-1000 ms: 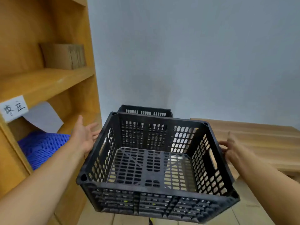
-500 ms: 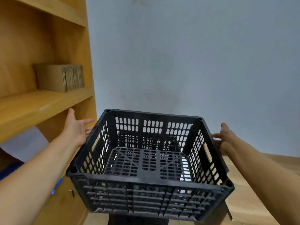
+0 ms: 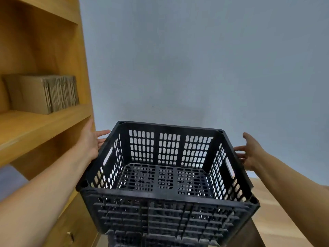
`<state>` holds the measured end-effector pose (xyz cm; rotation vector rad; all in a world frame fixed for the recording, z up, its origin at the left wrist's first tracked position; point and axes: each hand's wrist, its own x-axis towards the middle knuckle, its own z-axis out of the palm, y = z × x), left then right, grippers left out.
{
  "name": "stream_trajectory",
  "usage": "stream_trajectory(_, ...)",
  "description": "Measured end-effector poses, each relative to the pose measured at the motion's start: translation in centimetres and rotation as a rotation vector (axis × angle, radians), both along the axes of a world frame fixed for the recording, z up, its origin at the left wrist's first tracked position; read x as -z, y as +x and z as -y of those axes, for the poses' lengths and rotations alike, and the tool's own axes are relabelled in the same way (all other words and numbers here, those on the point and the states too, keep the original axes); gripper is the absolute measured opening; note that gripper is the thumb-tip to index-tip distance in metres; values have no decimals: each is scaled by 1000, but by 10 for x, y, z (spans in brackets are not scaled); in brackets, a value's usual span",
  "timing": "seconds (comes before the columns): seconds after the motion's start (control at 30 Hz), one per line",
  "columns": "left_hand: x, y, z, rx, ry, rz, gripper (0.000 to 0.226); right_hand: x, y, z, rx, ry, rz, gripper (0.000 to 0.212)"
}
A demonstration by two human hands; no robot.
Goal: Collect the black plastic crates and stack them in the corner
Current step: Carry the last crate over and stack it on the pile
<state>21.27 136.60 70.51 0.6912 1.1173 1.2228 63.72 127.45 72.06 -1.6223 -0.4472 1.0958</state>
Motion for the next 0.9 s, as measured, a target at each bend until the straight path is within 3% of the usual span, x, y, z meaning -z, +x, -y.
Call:
stream_trajectory(0.37,-7,4,-109,83,-35,-81,71,4,3,-86,83,27,23,64)
stream_trajectory(0.73,1,6,-138,113,-50,-160,67,17,8,-113,80,19,65,59)
stream_trajectory(0.9,11,15,-123,163,31,-452,50,23,3,-101,15,45,182,47)
